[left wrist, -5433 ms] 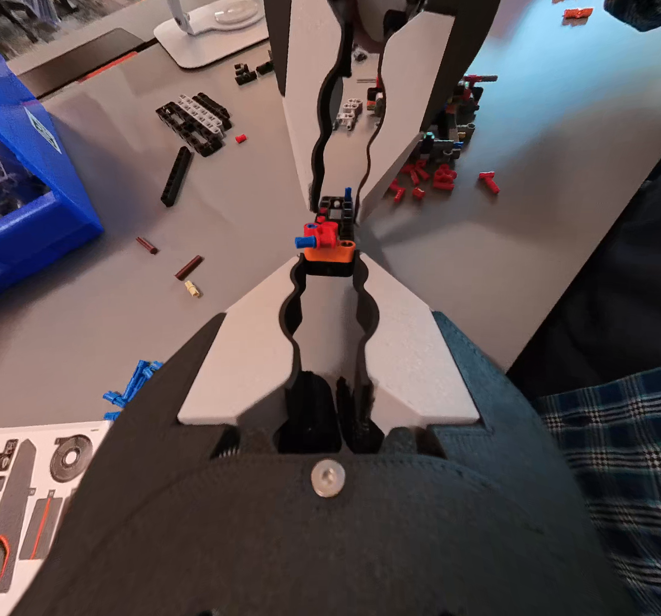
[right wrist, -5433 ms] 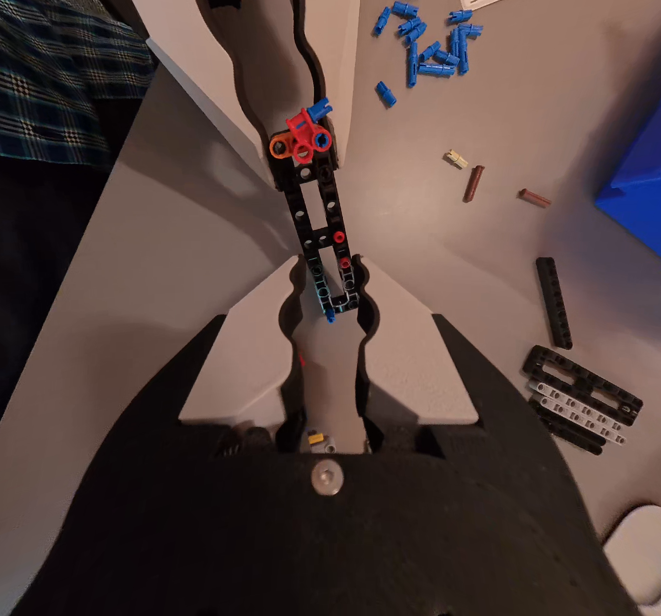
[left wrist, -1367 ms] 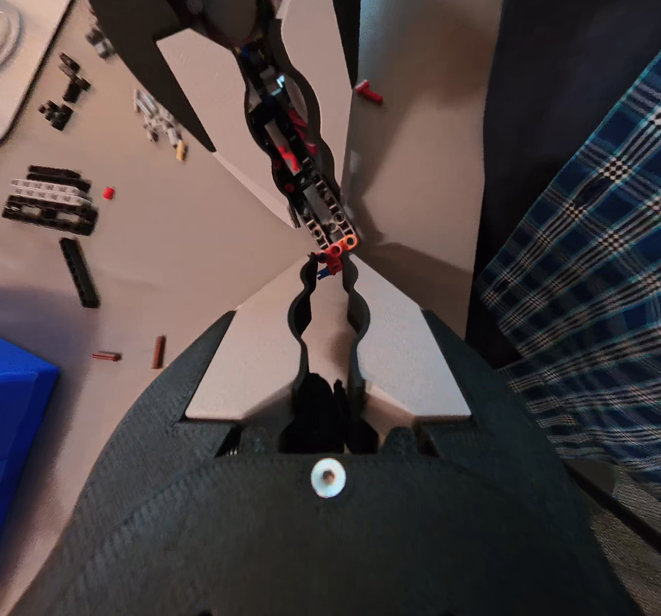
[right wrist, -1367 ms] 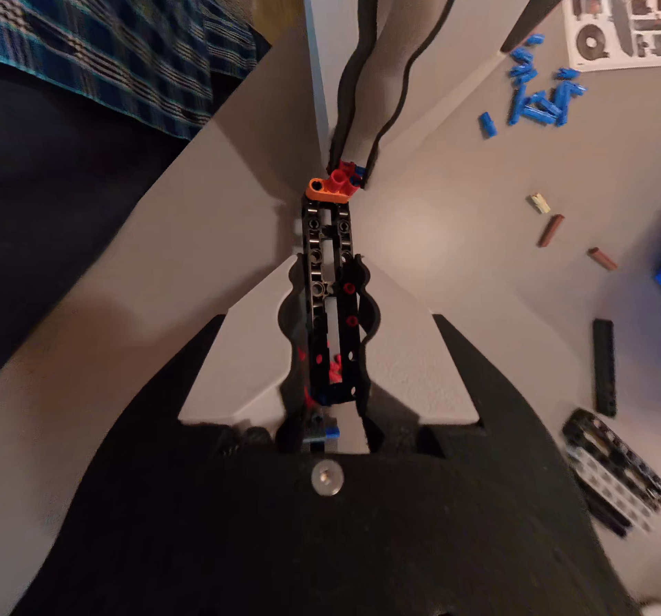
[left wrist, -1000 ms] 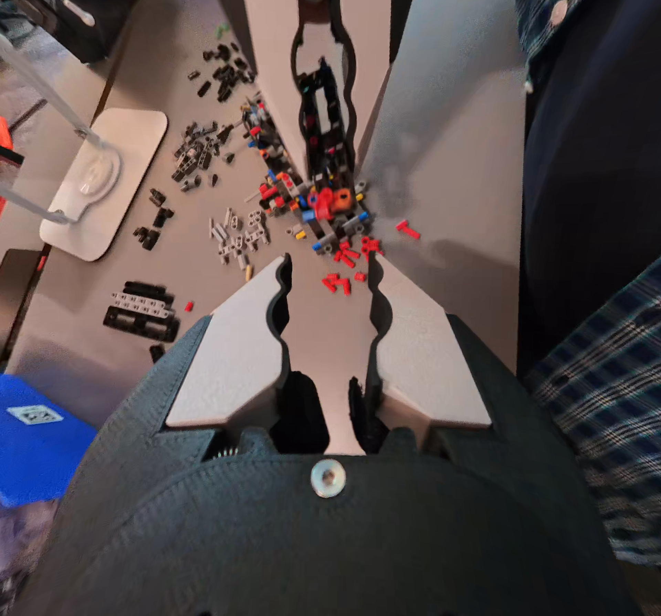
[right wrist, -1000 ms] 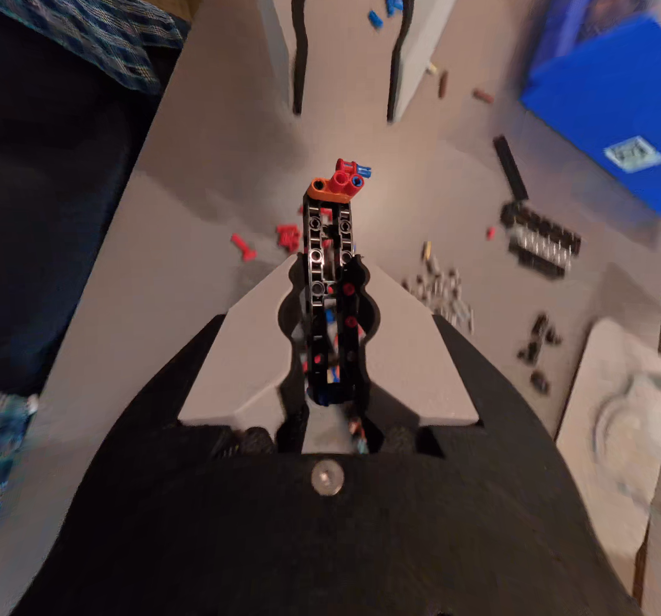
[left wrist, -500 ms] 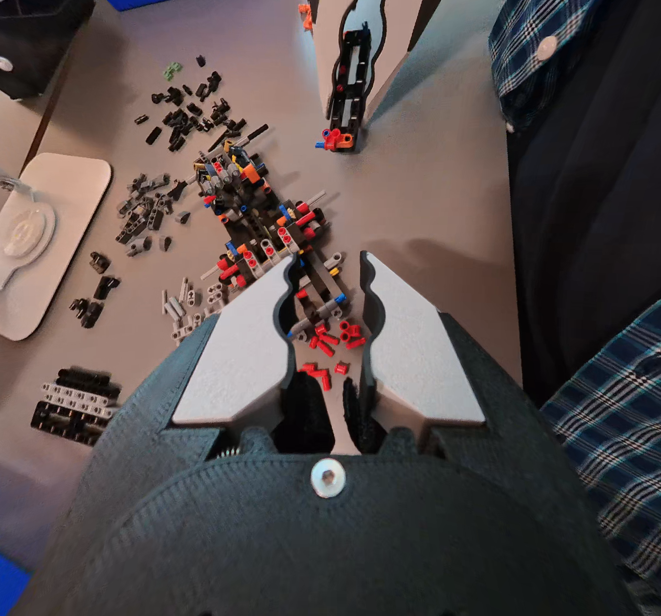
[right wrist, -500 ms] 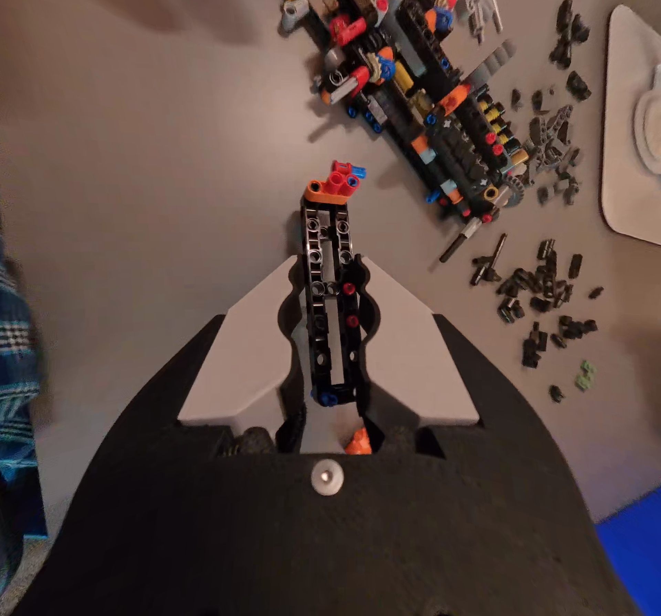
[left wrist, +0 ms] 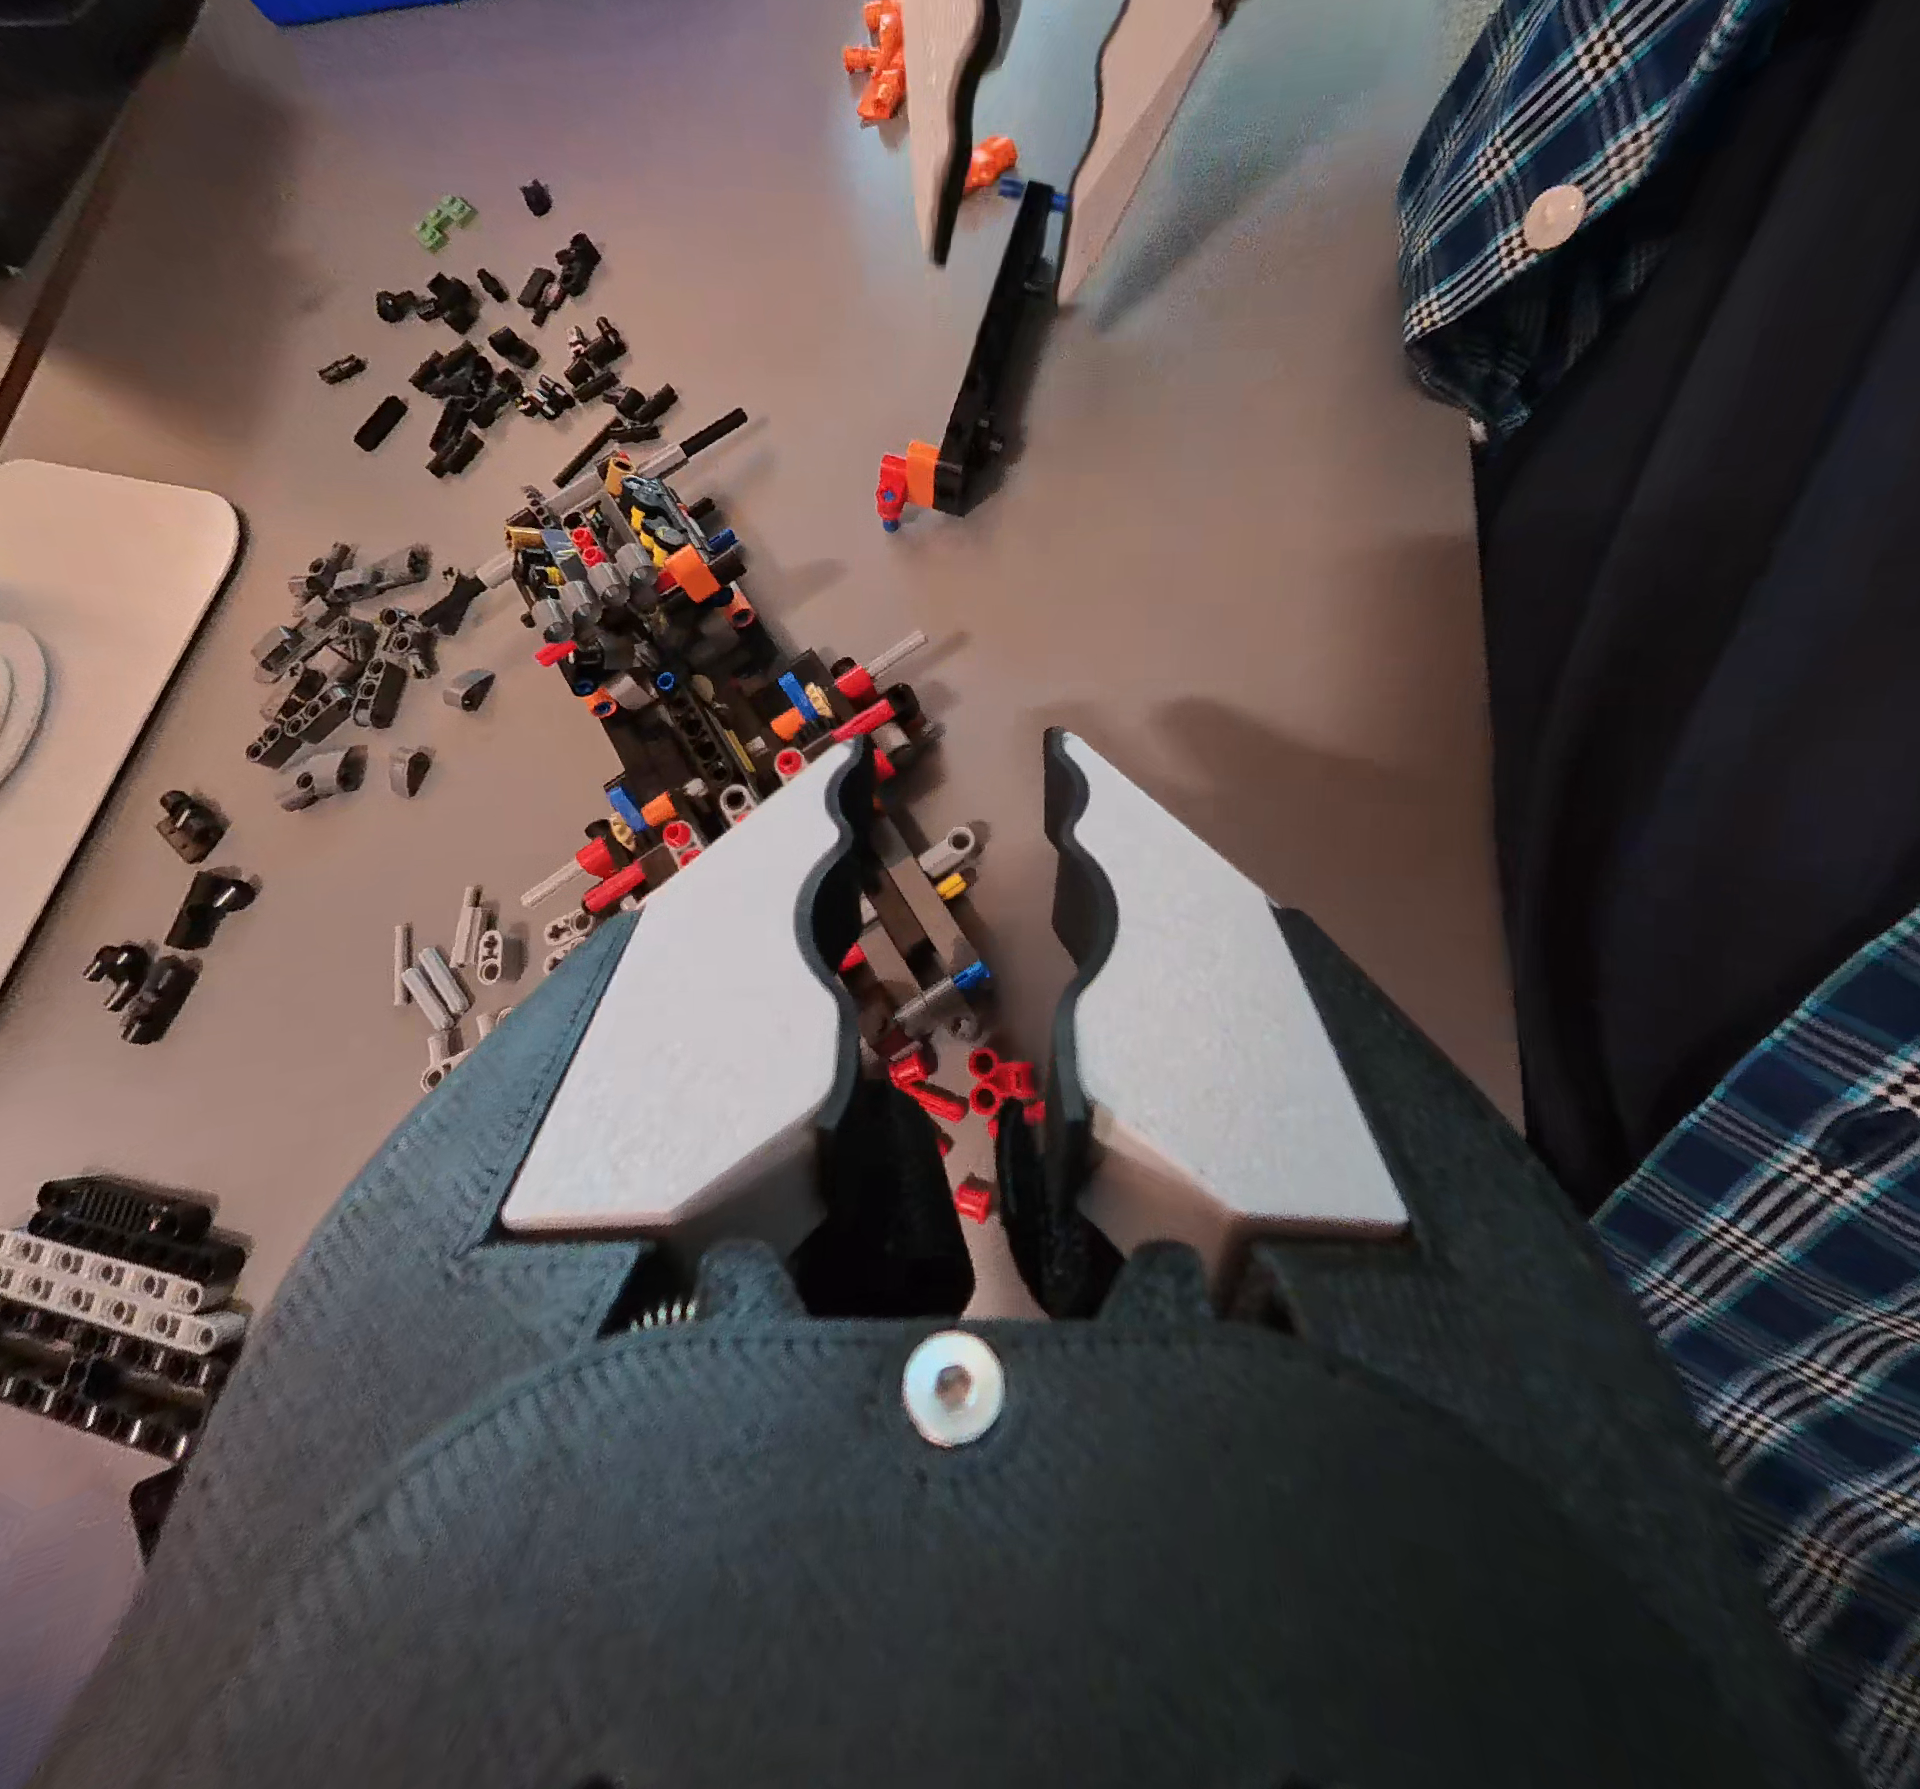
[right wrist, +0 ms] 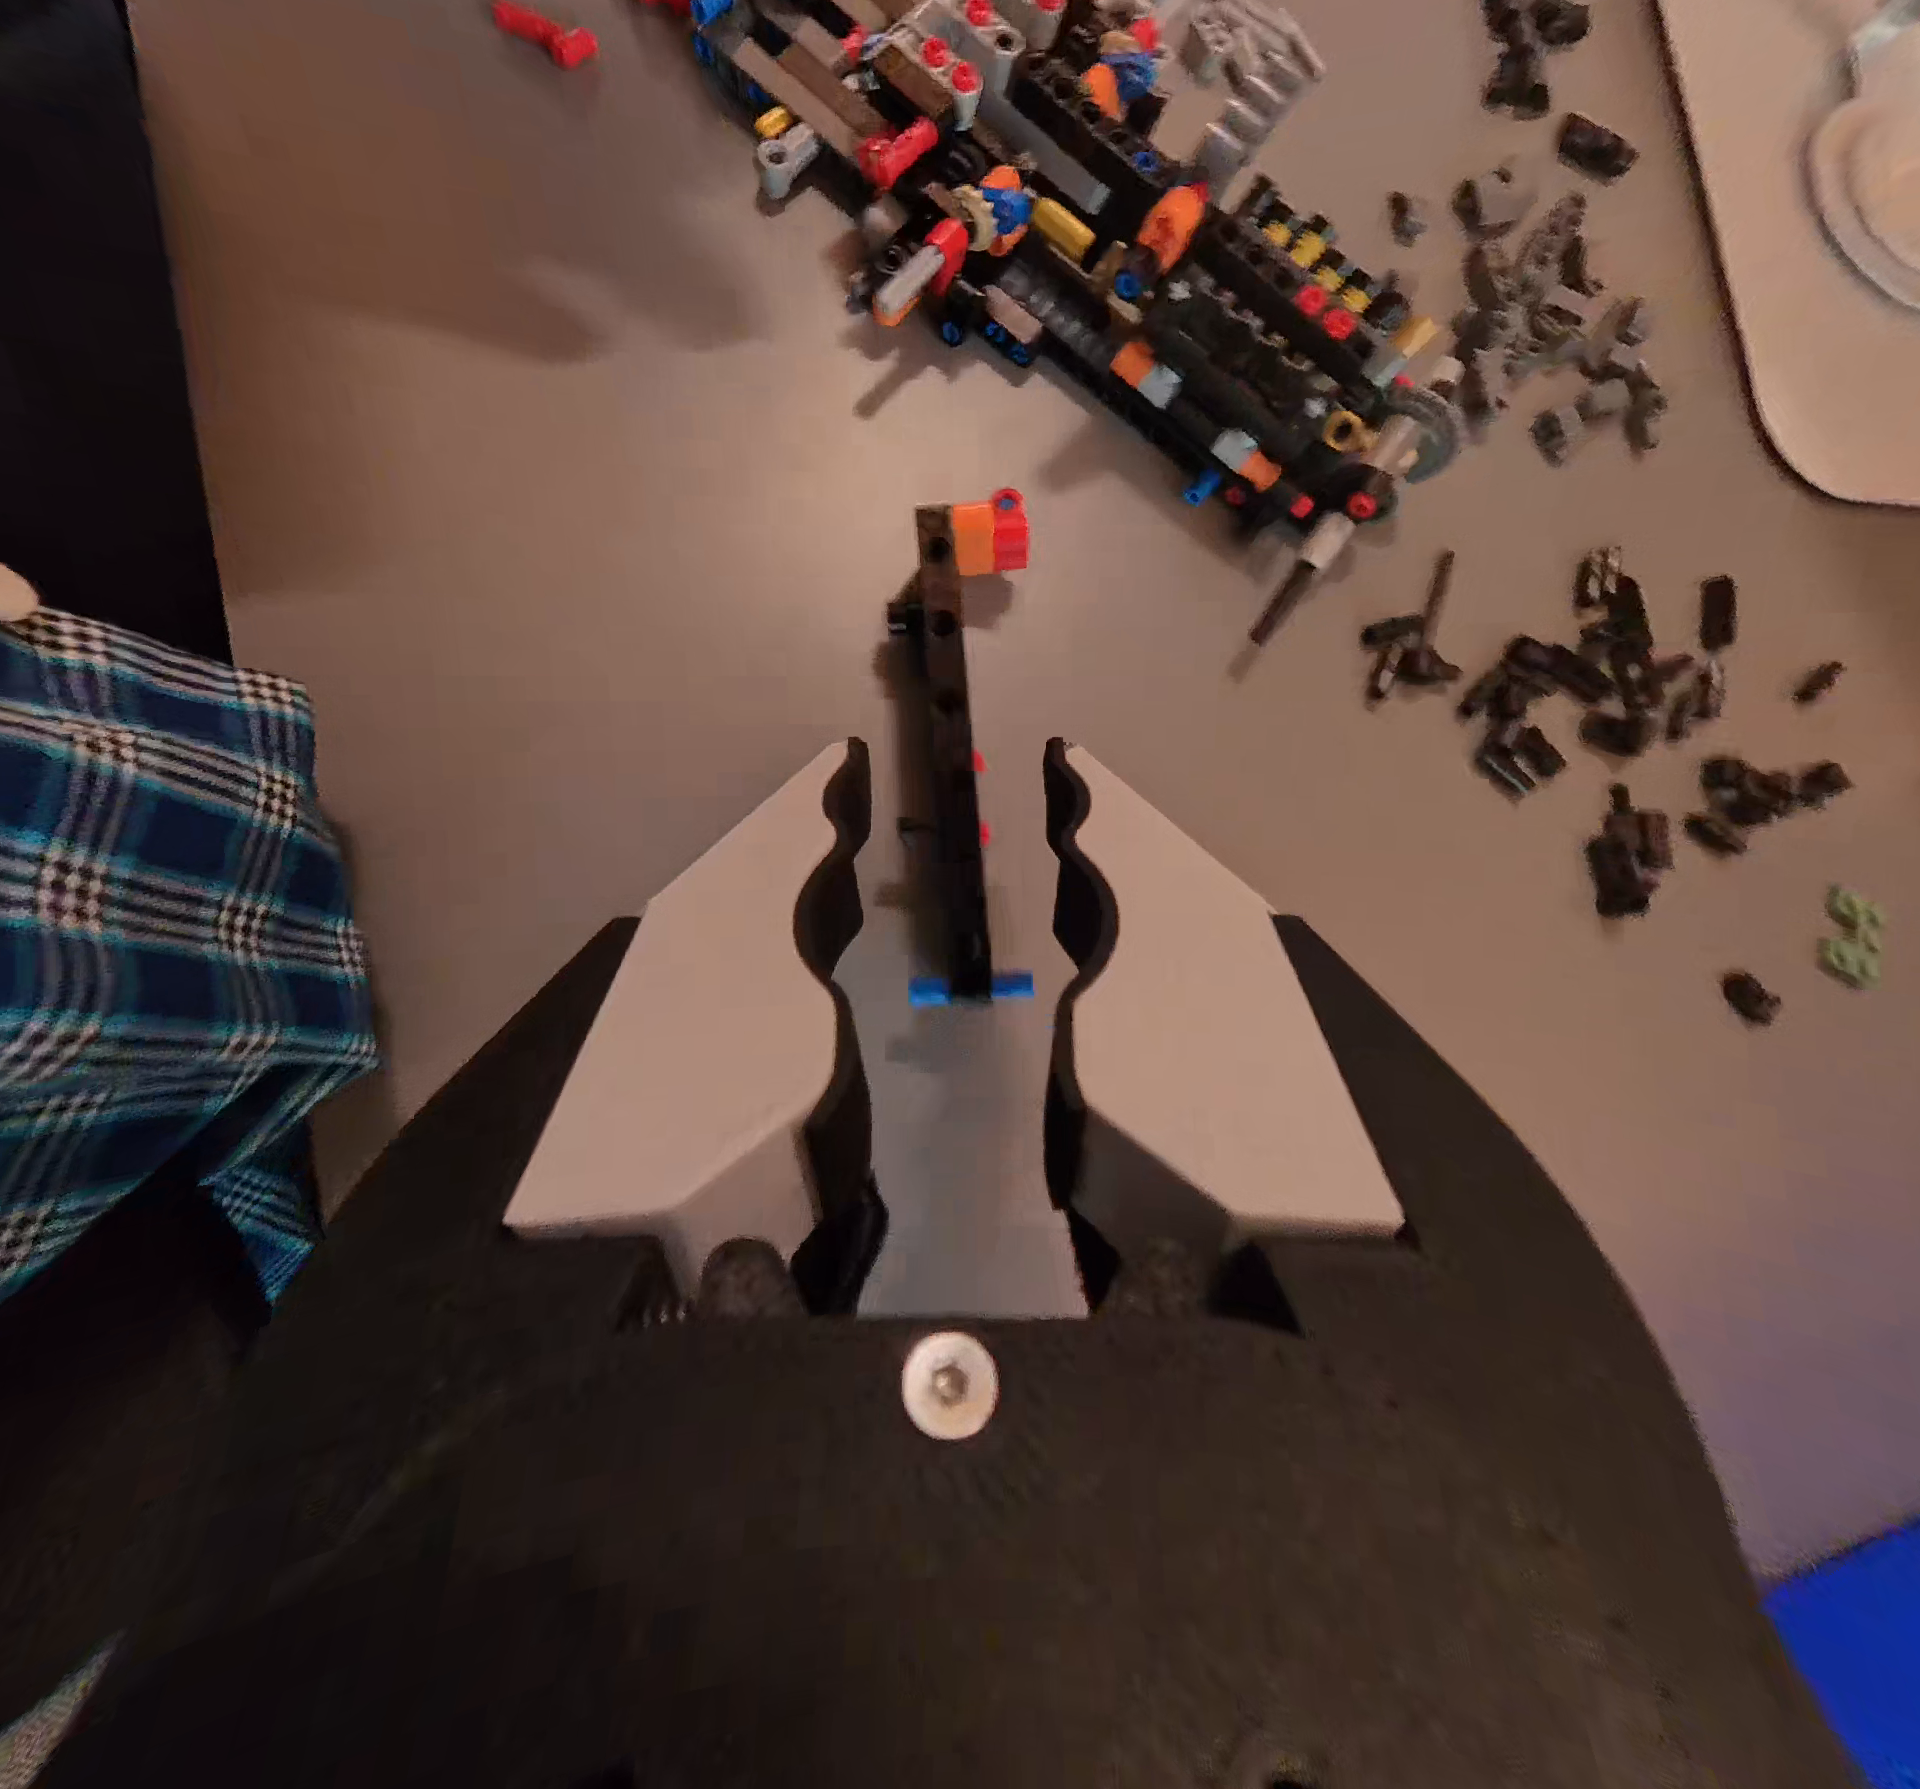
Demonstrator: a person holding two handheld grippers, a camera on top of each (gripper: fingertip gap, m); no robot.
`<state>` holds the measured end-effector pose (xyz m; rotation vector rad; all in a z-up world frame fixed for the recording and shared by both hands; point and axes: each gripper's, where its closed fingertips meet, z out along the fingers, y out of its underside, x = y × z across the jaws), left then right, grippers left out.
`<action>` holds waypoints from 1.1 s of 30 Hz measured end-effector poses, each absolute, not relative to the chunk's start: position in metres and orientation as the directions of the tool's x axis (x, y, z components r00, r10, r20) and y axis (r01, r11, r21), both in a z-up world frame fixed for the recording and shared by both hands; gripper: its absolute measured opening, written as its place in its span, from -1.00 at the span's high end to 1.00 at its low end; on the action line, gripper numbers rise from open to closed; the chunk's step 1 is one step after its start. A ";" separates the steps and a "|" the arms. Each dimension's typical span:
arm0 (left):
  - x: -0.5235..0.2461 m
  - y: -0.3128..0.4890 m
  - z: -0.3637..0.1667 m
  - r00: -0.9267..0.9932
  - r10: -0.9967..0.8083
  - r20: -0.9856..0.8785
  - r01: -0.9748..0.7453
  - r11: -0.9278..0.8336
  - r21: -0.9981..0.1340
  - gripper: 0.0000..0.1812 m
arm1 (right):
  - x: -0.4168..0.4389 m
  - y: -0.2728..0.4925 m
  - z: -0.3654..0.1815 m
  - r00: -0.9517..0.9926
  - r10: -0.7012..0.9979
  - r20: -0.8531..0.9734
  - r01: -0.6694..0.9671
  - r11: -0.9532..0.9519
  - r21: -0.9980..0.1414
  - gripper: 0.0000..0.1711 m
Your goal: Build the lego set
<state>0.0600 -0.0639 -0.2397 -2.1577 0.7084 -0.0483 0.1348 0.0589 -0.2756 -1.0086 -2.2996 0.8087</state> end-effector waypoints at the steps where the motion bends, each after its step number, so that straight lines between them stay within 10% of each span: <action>1: 0.059 -0.063 -0.239 0.842 -0.499 -0.204 -0.466 -0.485 -0.740 0.66 | 0.138 0.067 -0.271 -0.579 0.793 0.190 0.490 0.525 -0.696 0.66; 20: 0.071 -0.031 -0.233 0.875 -0.442 -0.198 -0.414 -0.468 -0.781 0.88 | 0.158 0.165 -0.254 -0.376 0.898 0.229 0.573 0.420 -0.704 0.97; 33: -0.076 -0.064 -0.221 0.931 -0.145 -0.336 -0.351 -0.610 -0.710 0.85 | 0.115 0.159 -0.236 -0.396 0.882 0.255 0.467 0.433 -0.771 0.96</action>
